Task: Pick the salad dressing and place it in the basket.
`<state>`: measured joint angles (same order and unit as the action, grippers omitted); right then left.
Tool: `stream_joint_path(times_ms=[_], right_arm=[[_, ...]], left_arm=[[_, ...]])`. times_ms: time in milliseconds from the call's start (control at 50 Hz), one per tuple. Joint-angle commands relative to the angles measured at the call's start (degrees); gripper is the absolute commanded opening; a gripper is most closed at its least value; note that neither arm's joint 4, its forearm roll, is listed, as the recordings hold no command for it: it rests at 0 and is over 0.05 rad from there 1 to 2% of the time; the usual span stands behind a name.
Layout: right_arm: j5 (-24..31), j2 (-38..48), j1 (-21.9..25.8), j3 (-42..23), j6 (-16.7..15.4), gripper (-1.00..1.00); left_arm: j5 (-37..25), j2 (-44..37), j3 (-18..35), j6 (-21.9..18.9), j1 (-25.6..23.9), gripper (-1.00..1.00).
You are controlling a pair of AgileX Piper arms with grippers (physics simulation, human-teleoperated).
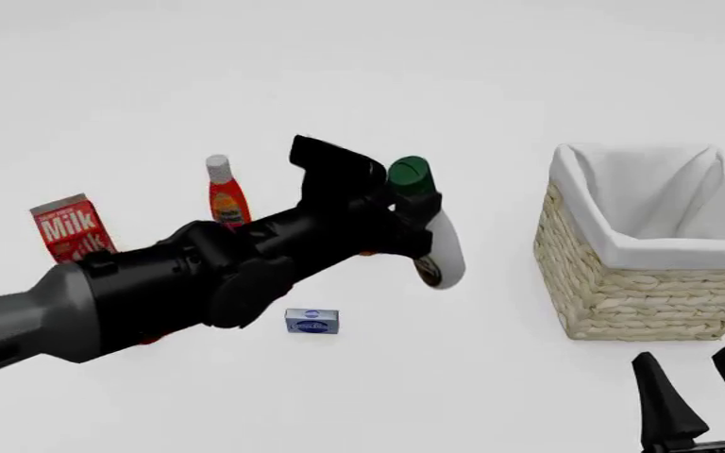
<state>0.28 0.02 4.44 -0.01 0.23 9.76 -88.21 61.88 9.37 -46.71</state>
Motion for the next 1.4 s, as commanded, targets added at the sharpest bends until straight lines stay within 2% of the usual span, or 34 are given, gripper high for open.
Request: stream_joint_path(times_ms=[20, 240, 400, 480, 520, 540, 560, 700, 860, 1000, 1080, 1200, 1260, 1400], right_arm=[[-0.3, 0.0, 0.05, 0.0, -0.14, 1.0], [-0.45, 0.01, 0.49, 0.0, -0.5, 1.0], [-0.72, 0.82, 2.99, -0.01, -2.93, 1.0], [-4.18, 4.37, 3.7, -0.02, -3.92, 1.0], [-8.14, 8.56, 4.96, -0.03, -5.15, 1.0], [-8.39, 8.81, 4.96, -0.03, -5.15, 1.0], [-11.39, 12.03, 6.18, -0.05, -6.06, 1.0], [-19.81, 20.38, 8.33, -0.06, -7.32, 1.0], [-25.35, 28.71, 11.36, -1.4, -7.94, 1.0], [-23.67, 34.89, 13.82, -6.15, -7.45, 1.0], [-21.82, 38.31, 15.09, -9.02, -8.82, 1.0], [-18.66, 40.65, 16.49, -12.44, -8.73, 1.0], [-17.55, 42.44, 17.54, -14.26, -9.79, 1.0], [-15.07, 46.05, 19.43, -17.92, -9.3, 1.0]], left_arm=[[0.89, 0.01, -0.42, -0.57, -0.42, -1.0], [0.88, 0.24, -0.46, -0.91, -0.2, -1.0], [0.68, -0.11, -0.29, -1.19, -0.53, -1.0], [0.6, -0.16, -0.24, -1.37, -0.57, -1.0], [0.59, -0.35, -0.21, -1.46, -0.66, -1.0], [0.59, -0.35, -0.21, -1.46, -0.66, -1.0], [0.57, -0.5, -0.24, -1.66, -0.78, -1.0], [0.54, -0.54, -0.29, -1.7, -0.81, -1.0], [0.18, -0.42, -0.31, -1.86, -1.18, -1.0], [0.06, -0.54, -0.28, -1.87, -1.18, -1.0], [-0.06, -0.67, -0.19, -2.07, -1.37, -1.0], [-0.08, -0.74, -0.17, -2.2, -1.7, -1.0], [-0.23, -0.85, 0.05, -2.34, -1.75, -1.0], [-0.72, -0.78, 0.43, -2.7, -2.18, -1.0]])
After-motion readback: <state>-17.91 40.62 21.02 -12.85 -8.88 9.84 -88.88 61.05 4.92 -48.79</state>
